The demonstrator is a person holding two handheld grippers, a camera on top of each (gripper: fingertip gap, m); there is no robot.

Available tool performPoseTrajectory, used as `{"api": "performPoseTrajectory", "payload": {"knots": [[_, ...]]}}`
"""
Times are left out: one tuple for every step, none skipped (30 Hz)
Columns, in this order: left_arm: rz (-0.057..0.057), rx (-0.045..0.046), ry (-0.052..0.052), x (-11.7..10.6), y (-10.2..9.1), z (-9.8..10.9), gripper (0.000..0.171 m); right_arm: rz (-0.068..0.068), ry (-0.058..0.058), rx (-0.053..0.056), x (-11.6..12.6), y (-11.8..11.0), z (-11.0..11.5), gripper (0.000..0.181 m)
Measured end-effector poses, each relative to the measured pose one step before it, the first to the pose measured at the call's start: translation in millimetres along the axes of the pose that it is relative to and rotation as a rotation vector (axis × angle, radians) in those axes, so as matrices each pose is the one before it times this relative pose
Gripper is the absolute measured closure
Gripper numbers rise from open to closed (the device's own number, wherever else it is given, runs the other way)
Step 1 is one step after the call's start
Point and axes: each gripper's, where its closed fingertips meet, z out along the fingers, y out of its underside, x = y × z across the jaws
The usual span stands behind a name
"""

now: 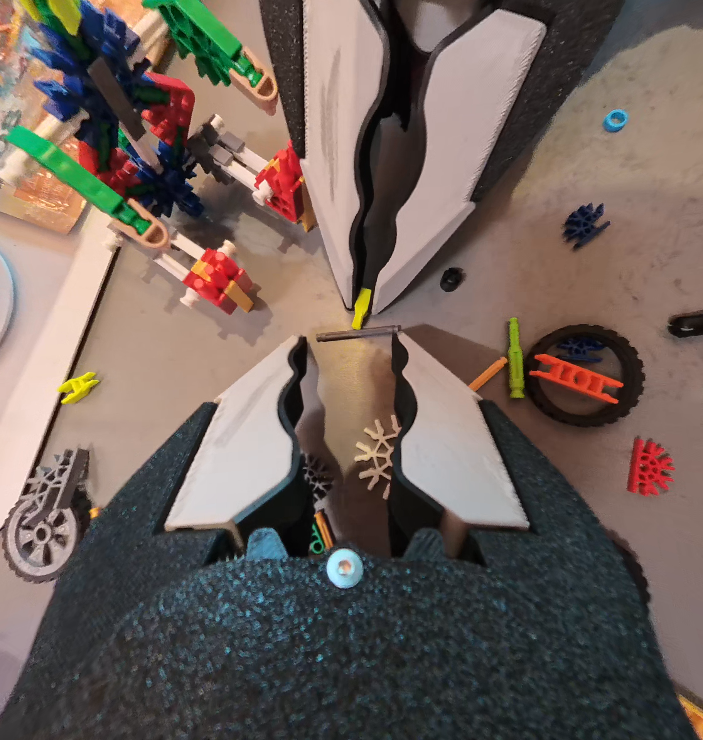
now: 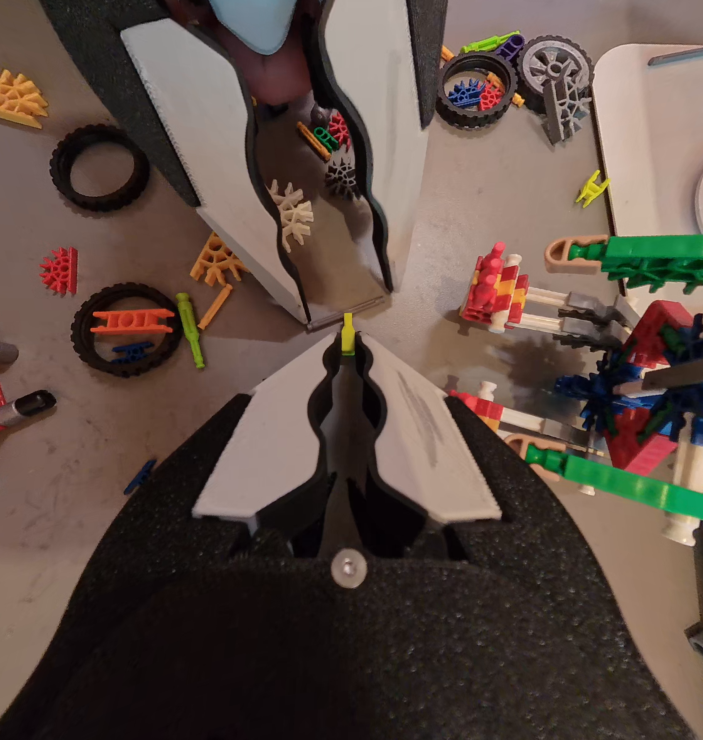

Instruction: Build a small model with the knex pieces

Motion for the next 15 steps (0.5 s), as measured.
{"api": "performPoseTrajectory", "payload": {"knots": [[-0.0165, -0.0044, 0.0239, 1.81, 0.34, 0.38, 0.134, 0.0001, 0.0, 0.0, -0.01, 0.0, 0.0, 0.175], [-0.0157, -0.00214, 0.0172, 0.29, 0.31, 0.41, 0.134, -0.0001, 0.0002, 0.0, 0.04, 0.01, 0.0, 0.175], [-0.013, 0.00127, 0.0118, -0.29, 0.15, 0.41, 0.133, -0.0004, 0.0003, -0.0001, 0.01, -0.05, 0.04, 0.175], [-0.0167, 0.00194, 0.012, 0.11, 0.05, 0.38, 0.134, -0.0001, 0.0002, 0.0, -0.04, 0.05, -0.05, 0.175], [-0.0053, 0.0026, 0.0005, -0.5, -0.26, 0.25, 0.134, 0.0, 0.0002, -0.0001, 0.02, 0.01, 0.0, 0.175], [0.0021, -0.00041, -0.0028, 0.02, -0.05, 0.17, 0.134, -0.0001, 0.0001, -0.0001, 0.02, 0.01, -0.01, 0.175], [-0.0021, 0.00077, -0.0022, 0.15, -0.36, 0.26, 0.135, -0.0001, 0.0001, 0.0001, -0.04, -0.07, 0.06, 0.175], [-0.0018, 0.00193, -0.0012, 0.18, -0.26, 0.12, 0.135, -0.0002, 0.0, 0.0001, 0.02, -0.01, 0.01, 0.175], [-0.0023, 0.00423, -0.0012, 0.0, -0.29, 0.17, 0.136, -0.0003, 0.0, -0.0001, 0.02, 0.02, -0.01, 0.175], [-0.0011, 0.005, -0.0013, 0.23, -0.34, 0.3, 0.137, -0.0002, 0.0002, -0.0003, -0.02, -0.02, 0.03, 0.175], [0.0016, 0.00387, -0.003, 0.14, -0.19, 0.08, 0.137, -0.0005, 0.0003, -0.0004, 0.02, 0.0, 0.02, 0.175], [0.0018, 0.00378, -0.002, 0.08, -0.12, 0.03, 0.137, -0.0008, 0.0003, -0.0004, 0.02, 0.1, -0.07, 0.175], [0.0035, 0.0038, -0.0013, 0.19, -0.09, -0.02, 0.137, -0.0004, -0.0001, -0.0002, -0.05, -0.1, -0.04, 0.175], [0.0088, 0.00398, -0.0001, 0.39, -0.29, -0.14, 0.15, -0.0003, -0.0004, 0.0002, 0.05, -0.07, 0.06, 0.175], [0.0087, 0.00169, -0.0128, -0.97, -0.18, 0.5, 0.159, -0.0004, -0.0004, 0.0002, 0.03, 0.1, 0.04, 0.175]]}}
